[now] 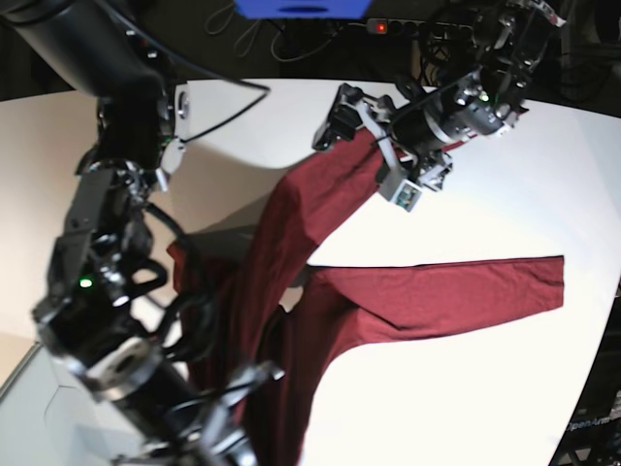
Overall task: Layout the t-shirt on the table in an organized manner, then fold the t-shirt properly
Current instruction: 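Grasp the sleeve cuff with the left gripper and lift it, then lift the shirt high with both grippers and lay it back down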
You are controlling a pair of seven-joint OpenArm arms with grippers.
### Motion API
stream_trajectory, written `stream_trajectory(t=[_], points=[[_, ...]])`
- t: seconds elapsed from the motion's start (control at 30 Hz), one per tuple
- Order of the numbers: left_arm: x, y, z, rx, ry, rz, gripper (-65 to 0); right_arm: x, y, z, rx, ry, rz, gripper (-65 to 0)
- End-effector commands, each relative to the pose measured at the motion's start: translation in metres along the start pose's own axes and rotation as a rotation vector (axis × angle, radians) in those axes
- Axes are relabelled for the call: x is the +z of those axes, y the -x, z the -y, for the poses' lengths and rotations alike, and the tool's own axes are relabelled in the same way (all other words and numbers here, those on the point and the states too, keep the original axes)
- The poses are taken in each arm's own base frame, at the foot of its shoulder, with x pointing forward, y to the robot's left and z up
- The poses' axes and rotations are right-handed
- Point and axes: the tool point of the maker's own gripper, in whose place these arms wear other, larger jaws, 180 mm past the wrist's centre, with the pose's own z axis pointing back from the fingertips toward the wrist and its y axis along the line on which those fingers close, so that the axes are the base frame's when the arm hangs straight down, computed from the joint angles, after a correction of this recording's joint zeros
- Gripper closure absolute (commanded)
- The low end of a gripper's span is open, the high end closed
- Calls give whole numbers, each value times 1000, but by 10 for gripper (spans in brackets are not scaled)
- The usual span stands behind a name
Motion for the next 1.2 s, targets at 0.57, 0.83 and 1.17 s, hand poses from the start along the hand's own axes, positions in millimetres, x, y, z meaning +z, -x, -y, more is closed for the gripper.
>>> stream_trajectory(t=[0.57, 0.83, 1.17], points=[[-6, -12, -21, -3, -36, 17, -650, -1, -120, -75, 35, -200, 458, -19], [-1, -13, -28, -27, -52, 14, -650, -6, -118, -47, -45, -119, 458, -19], [-3, -30, -32, -38, -58, 52, -650, -37, 44, -28, -234, -14, 77, -19]])
